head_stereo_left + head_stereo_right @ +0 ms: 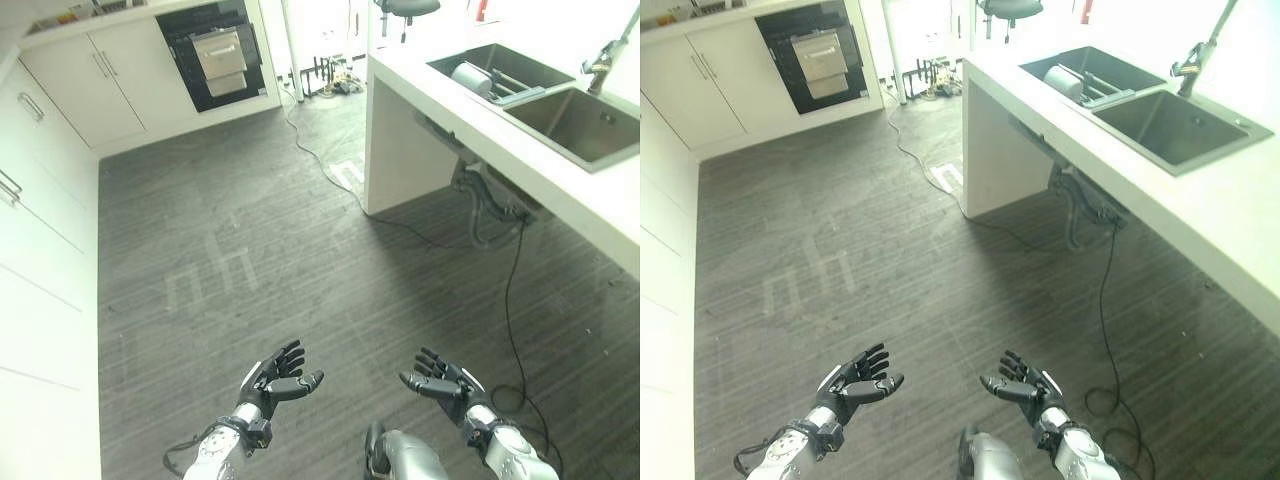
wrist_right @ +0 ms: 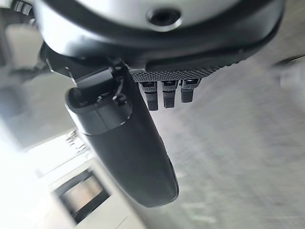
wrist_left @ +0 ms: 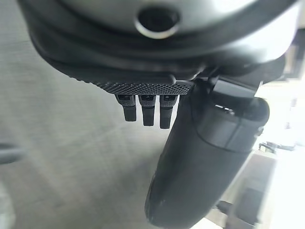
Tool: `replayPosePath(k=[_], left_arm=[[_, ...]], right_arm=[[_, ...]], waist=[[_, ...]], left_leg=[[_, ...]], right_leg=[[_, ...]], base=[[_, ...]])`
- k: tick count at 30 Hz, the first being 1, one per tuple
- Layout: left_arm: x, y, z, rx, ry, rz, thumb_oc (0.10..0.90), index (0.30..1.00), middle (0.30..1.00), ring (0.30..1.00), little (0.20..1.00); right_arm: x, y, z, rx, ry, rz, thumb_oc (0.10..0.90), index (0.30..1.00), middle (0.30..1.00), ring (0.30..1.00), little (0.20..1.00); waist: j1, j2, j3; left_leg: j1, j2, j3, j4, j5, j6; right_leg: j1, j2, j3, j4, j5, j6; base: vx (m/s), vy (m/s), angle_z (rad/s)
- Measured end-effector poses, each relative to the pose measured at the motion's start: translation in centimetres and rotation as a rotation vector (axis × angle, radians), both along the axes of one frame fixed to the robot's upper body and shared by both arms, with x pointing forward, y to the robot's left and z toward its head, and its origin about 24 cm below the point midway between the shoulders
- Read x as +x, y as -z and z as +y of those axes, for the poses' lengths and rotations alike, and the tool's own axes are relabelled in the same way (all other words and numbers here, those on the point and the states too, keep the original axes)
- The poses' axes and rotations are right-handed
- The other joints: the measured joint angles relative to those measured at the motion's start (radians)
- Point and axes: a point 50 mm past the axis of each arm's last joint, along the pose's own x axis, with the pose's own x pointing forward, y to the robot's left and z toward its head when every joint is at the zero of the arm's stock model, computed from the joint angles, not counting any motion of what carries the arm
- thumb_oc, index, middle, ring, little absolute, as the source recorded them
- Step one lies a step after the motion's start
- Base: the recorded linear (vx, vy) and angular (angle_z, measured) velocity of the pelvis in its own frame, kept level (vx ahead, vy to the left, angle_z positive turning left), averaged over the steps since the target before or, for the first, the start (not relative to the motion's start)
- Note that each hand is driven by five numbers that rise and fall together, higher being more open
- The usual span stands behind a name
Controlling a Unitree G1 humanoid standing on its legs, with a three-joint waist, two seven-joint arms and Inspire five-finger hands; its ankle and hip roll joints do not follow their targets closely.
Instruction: Place the dishes in the dishwasher.
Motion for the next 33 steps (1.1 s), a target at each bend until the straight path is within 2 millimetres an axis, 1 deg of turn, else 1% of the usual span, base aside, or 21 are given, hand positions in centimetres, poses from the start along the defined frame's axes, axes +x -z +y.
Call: replayPosePath(k=[2,3,4,6,7,8,9,10,11,13,17,18,19,20,21,22,23,25,28,32,33], left_arm=[[1.0,-1.1,0.8,0.046,0.009,-0.046,0.8,0.9,0.9,0.9,0.9],[1.2,-1.6,1.8,0.076,0.004,-0.056,0.8,0.9,0.9,0.9,0.9],[0.8,-1.7,2.6,0.097,-0.009,-0.049,0.8,0.9,0.9,0.9,0.9],[0.3,-1.8,3.3,0.128,-0.006,-0.022,0.8,0.9,0.9,0.9,0.9],[0.4,-2.0,2.9,0.118,-0.002,-0.027,0.8,0.9,0.9,0.9,0.9],[0.3,-2.1,2.3,0.091,-0.013,-0.038,0.8,0.9,0.9,0.9,0.9],[0.0,-1.8,1.8,0.066,-0.024,-0.03,0.8,0.9,0.9,0.9,0.9],[-0.4,-1.4,1.6,0.056,-0.023,-0.004,0.8,0.9,0.9,0.9,0.9],[-1.2,-0.8,1.2,0.037,-0.007,0.025,0.8,0.9,0.9,0.9,0.9],[0.4,-1.5,1.4,0.064,0.021,0.001,0.8,0.9,0.9,0.9,0.9],[2.1,-2.4,1.8,0.094,0.031,-0.032,0.8,0.9,0.9,0.9,0.9],[3.2,-3.0,1.7,0.097,0.034,-0.057,0.8,0.9,0.9,0.9,0.9],[3.6,-3.2,1.7,0.1,0.036,-0.063,0.8,0.9,0.9,0.9,0.9],[3.9,-3.1,1.5,0.097,0.04,-0.062,0.8,0.9,0.9,0.9,0.9],[3.6,-2.6,2.7,0.128,0.018,-0.029,0.8,0.9,0.9,0.9,0.9],[1.9,-1.7,3.9,0.15,-0.011,0.025,0.8,0.9,0.9,0.9,0.9],[1.4,-1.3,3.9,0.141,-0.018,0.044,0.8,0.9,0.9,0.9,0.9],[1.0,-0.8,3.9,0.129,-0.03,0.071,0.8,0.9,0.9,0.9,0.9],[-0.7,0.6,2.8,0.089,-0.027,0.13,0.8,0.9,0.9,0.9,0.9],[-1.9,1.2,1.8,0.056,-0.018,0.146,0.8,0.9,0.9,0.9,0.9],[-1.6,0.8,1.3,0.05,-0.002,0.122,0.8,0.9,0.9,0.9,0.9]], right_arm=[[1.1,-0.6,0.1,0.001,-0.002,-0.033,0.8,0.9,0.9,0.9,0.9],[1.3,-1.0,0.4,0.01,-0.01,-0.052,0.8,0.9,0.9,0.9,0.9],[1.4,-1.1,0.6,0.016,-0.021,-0.064,0.8,0.9,0.9,0.9,0.9],[1.2,-1.4,0.8,0.018,-0.025,-0.079,0.8,0.9,0.9,0.9,0.9],[1.2,-1.5,0.8,0.007,-0.024,-0.079,0.8,0.9,0.9,0.9,0.9],[1.1,-1.2,0.0,-0.018,0.004,-0.055,0.8,0.9,0.9,0.9,0.9],[0.7,-0.5,-0.2,-0.023,0.015,-0.016,0.8,0.9,0.9,0.9,0.9],[-0.2,0.4,-0.4,-0.029,0.028,0.029,0.8,0.9,0.9,0.9,0.9],[-2.4,1.3,-1.6,-0.065,0.045,0.089,0.8,0.9,0.9,0.9,0.9],[-3.4,2.1,-1.7,-0.005,0.117,0.129,0.8,0.9,0.9,0.9,0.9],[-3.7,2.5,-0.5,0.087,0.162,0.134,0.8,0.9,0.9,0.9,0.9],[-3.4,2.6,1.2,0.144,0.156,0.124,0.8,0.9,0.9,0.9,0.9],[-3.2,2.6,2.0,0.166,0.145,0.118,0.8,0.9,0.9,0.9,0.9],[-3.2,2.6,2.5,0.179,0.135,0.12,0.8,0.9,0.9,0.9,0.9],[-2.2,2.6,4.5,0.219,0.08,0.122,0.8,0.9,0.9,0.9,0.9],[-2.6,2.9,5.4,0.243,0.036,0.151,0.8,0.9,0.9,0.9,0.9],[-3.2,3.2,5.2,0.247,0.043,0.167,0.8,0.9,0.9,0.9,0.9],[-3.5,3.4,4.0,0.236,0.07,0.18,0.8,0.9,0.9,0.9,0.9],[-4.3,3.6,1.6,0.184,0.111,0.208,0.8,0.9,0.9,0.9,0.9],[-4.0,3.3,1.1,0.165,0.106,0.199,0.8,0.9,0.9,0.9,0.9],[-2.3,2.3,0.9,0.153,0.085,0.146,0.8,0.9,0.9,0.9,0.9]], waist=[[0.04,-0.036,0.012],[0.049,-0.062,0.014],[0.046,-0.068,0.014],[0.042,-0.036,0.002],[0.039,-0.005,0.008],[0.063,0.031,0.004],[0.084,0.045,0.006],[0.095,0.045,0.002],[0.07,0.101,-0.043],[0.041,0.056,-0.062],[0.018,0.031,-0.074],[0.015,0.047,-0.078],[0.014,0.052,-0.079],[0.012,0.052,-0.078],[-0.008,0.021,-0.056],[-0.01,0.049,-0.059],[-0.014,0.035,-0.052],[-0.013,-0.012,-0.018],[-0.036,-0.006,0.014],[-0.025,0.034,0.008],[-0.006,0.042,-0.004]], left_leg=[[-0.198,0.017,0.001,0.169,-0.016,0.035],[-0.304,0.05,0.015,0.061,-0.053,0.093],[-0.343,0.077,0.011,-0.075,-0.056,0.1],[-0.406,0.137,-0.027,-0.444,-0.007,0.084],[-0.477,0.145,-0.131,-0.56,0.03,0.064],[-0.575,0.152,-0.25,-0.556,0.043,0.059],[-0.61,0.164,-0.279,-0.554,0.049,0.054],[-0.609,0.173,-0.2,-0.517,0.058,0.074],[-0.521,0.175,-0.046,-0.488,0.019,0.176],[-0.477,0.095,-0.05,-0.501,0.154,0.095],[-0.37,0.026,-0.05,-0.573,0.187,0.129],[-0.277,0.023,-0.05,-0.652,0.181,0.148],[-0.249,0.016,-0.051,-0.667,0.168,0.154],[-0.211,0.004,-0.051,-0.703,0.17,0.114],[-0.282,0.073,0.058,-0.444,-0.021,0.123],[-0.275,0.136,-0.037,-0.403,-0.083,0.094],[-0.25,0.12,-0.029,-0.442,-0.082,0.123],[-0.239,0.051,0.011,-0.442,-0.103,0.129],[-0.15,0.0,0.032,-0.474,-0.14,0.143],[0.059,0.028,0.044,-0.577,-0.162,0.102],[0.071,0.041,0.066,-0.52,-0.113,0.036]], right_leg=[[0.081,0.003,0.021,-0.052,-0.008,0.015],[0.142,0.002,0.034,-0.097,-0.016,0.032],[0.183,0.005,0.044,-0.114,-0.036,0.048],[0.252,0.033,0.074,-0.126,-0.081,0.112],[0.287,0.06,0.129,-0.136,-0.095,0.12],[0.308,0.072,0.172,-0.15,-0.113,0.13],[0.336,0.06,0.193,-0.165,-0.129,0.144],[0.39,0.021,0.182,-0.189,-0.154,0.158],[0.474,0.007,0.154,-0.189,-0.184,0.193],[0.447,-0.094,0.132,-0.031,-0.216,0.208],[0.409,-0.117,0.074,0.043,-0.213,0.236],[0.316,-0.098,-0.04,0.148,-0.177,0.239],[0.254,-0.103,-0.064,0.251,-0.169,0.23],[0.194,-0.109,-0.081,0.322,-0.155,0.216],[0.051,-0.153,-0.072,0.385,-0.103,0.213],[-0.024,-0.094,-0.054,0.246,-0.119,0.277],[-0.04,-0.074,-0.056,0.085,-0.091,0.264],[-0.178,-0.124,-0.082,0.049,-0.026,0.249],[-0.264,-0.18,-0.188,0.014,0.098,0.224],[-0.096,-0.069,-0.177,-0.039,0.13,0.04],[-0.049,-0.054,-0.152,-0.046,0.094,0.004]], base=[[0.41,0.109,-0.47],[0.42,0.303,-0.49],[0.4,0.34,-0.51],[0.44,0.454,-0.56],[0.46,0.453,-0.85],[0.31,0.328,-1.23],[0.25,0.299,-1.46],[0.48,0.398,-1.48],[0.54,0.383,-0.88],[0.49,0.319,-0.32],[0.25,0.217,-0.15],[0.27,0.277,-0.19],[0.26,0.211,-0.15],[0.38,0.151,0.05],[0.4,-0.034,-0.34],[0.41,-0.064,-0.33],[0.33,-0.065,-0.39],[0.26,-0.06,-0.09],[0.3,-0.105,-0.05],[0.39,-0.102,-0.02],[0.44,-0.151,-0.48]])
